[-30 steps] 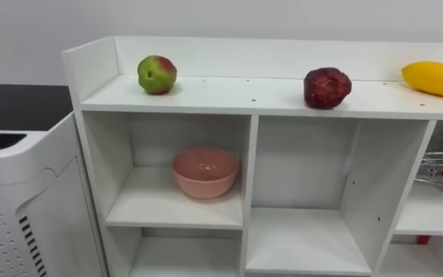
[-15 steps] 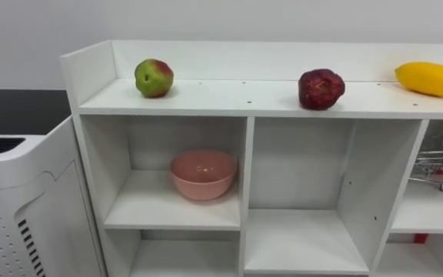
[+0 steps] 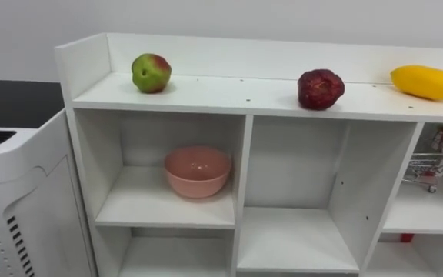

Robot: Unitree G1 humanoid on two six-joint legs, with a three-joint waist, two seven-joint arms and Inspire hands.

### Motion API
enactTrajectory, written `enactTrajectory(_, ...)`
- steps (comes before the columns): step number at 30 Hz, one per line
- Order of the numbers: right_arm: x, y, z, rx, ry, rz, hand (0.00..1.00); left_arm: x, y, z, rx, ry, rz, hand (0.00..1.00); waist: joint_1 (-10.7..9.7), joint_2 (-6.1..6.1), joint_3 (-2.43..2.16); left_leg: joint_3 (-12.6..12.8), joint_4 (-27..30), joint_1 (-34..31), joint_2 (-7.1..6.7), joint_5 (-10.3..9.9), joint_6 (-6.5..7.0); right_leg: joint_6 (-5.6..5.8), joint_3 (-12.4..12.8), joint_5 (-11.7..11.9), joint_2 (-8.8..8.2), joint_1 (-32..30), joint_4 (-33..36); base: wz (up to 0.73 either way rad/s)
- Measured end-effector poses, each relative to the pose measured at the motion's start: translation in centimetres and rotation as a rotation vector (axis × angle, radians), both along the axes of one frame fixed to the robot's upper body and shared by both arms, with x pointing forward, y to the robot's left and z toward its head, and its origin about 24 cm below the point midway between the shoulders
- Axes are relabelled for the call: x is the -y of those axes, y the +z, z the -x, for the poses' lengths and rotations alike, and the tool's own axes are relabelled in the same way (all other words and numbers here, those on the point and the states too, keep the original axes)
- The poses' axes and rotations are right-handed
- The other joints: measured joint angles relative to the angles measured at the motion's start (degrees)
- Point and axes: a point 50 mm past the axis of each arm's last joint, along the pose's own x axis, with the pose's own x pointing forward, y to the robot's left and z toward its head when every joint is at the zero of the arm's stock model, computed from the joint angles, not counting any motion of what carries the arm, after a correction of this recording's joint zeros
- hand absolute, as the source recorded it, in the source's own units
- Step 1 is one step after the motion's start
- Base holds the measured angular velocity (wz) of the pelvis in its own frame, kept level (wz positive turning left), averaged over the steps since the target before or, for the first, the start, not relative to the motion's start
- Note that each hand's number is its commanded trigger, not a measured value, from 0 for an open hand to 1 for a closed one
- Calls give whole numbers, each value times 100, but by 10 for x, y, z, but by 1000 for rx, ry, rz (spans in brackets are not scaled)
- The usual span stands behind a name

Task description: Arrange fruit in the closet

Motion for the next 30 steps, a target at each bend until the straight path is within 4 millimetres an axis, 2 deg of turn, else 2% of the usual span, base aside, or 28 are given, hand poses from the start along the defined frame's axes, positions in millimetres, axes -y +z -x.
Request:
enactTrajectory(6,-4,47,-23,212,16,105,0,-1,1,2,-5,-12,-6,0,-10,27,-19,-39,-1,-17,0,0,0,1,-40,1,-2,-5,8,1)
enactTrajectory(10,-10,78,-33,326,66,228,0,2,0,8,-24,-29,4,0,6,149,-51,-25,9,10,-1,0,0,1,-4,1,-4,-10,28,-4)
enactTrajectory(16,-20,121,-40,509,105,361,0,7,-1,7,-8,-32,23,0,30,205,-43,-6,40,-88,14,3,3,-5,4,5,0,-147,112,-4)
enactTrajectory(22,-27,148,-39,637,138,458,0,11,-1,2,24,-42,44,0,43,195,-38,-4,26,-154,22,3,3,-4,-4,5,6,-200,175,0)
enactTrajectory(27,-32,155,-45,674,167,450,0,11,-1,-4,28,-83,44,0,29,138,-22,-15,35,-169,16,5,3,-4,-17,5,0,-210,167,0)
enactTrajectory(30,-36,158,-49,692,193,447,0,8,-1,-7,30,-101,38,0,29,57,14,-45,50,-159,12,8,6,-4,-53,4,-7,-189,166,4)
